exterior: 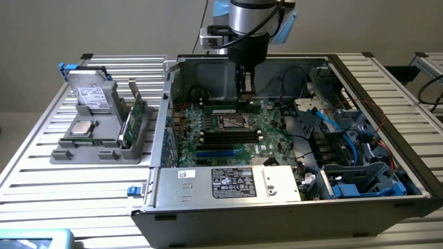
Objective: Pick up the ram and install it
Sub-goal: 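Insert the ram into the slot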
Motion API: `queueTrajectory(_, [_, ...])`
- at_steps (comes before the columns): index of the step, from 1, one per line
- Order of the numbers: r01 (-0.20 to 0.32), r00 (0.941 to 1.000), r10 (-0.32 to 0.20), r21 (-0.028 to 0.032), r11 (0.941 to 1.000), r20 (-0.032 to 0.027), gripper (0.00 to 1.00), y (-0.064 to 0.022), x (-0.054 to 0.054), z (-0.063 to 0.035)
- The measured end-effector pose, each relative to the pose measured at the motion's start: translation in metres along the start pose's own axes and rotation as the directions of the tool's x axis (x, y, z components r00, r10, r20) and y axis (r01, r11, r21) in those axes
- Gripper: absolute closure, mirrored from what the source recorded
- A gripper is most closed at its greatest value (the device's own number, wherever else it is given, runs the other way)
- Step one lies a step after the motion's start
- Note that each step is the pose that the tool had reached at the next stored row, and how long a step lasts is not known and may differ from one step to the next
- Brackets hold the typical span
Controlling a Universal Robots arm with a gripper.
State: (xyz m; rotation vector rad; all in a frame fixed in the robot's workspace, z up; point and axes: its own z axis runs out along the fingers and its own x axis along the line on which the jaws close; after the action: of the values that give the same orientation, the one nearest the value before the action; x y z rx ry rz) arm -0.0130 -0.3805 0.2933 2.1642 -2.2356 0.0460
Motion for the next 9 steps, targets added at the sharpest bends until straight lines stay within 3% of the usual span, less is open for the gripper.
queueTrajectory(9, [0.000,1.0000,0.000,0.0000,1.0000,0.0000,0.88,-0.0001,0.001,0.0161])
